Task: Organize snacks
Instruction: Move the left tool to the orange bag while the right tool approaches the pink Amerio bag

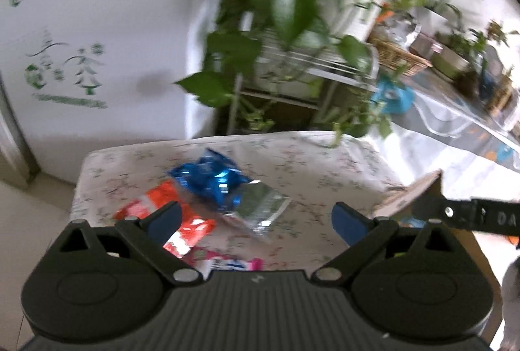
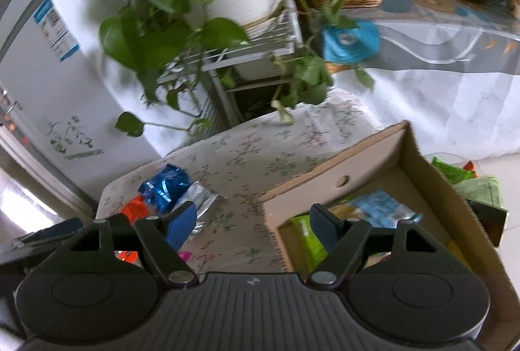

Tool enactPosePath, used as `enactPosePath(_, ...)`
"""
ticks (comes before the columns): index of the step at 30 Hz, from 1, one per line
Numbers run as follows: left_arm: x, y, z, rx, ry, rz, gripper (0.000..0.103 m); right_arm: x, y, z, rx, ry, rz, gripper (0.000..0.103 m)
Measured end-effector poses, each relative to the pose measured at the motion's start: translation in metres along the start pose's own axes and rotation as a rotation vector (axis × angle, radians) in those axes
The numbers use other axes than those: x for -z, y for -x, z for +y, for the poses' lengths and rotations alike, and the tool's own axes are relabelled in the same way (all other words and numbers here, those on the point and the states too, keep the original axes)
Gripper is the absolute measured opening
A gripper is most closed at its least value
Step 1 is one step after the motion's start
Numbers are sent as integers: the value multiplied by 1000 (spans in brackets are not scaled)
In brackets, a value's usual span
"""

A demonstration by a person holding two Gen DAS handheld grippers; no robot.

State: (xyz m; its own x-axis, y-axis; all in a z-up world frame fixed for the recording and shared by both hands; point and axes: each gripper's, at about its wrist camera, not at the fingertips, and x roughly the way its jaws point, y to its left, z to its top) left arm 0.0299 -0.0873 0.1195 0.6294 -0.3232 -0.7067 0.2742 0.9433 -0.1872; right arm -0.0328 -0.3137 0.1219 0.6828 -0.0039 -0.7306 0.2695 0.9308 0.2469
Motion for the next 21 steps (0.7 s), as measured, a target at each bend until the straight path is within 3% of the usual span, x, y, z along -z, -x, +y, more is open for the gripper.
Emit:
enactPosePath(10,-7,-4,57,-85,103,15,99,6,-18,30,-58,58,44,82)
enactPosePath(21,-3,-63,84,-129,182,109,99,17,-47,55,-121,72,148,82)
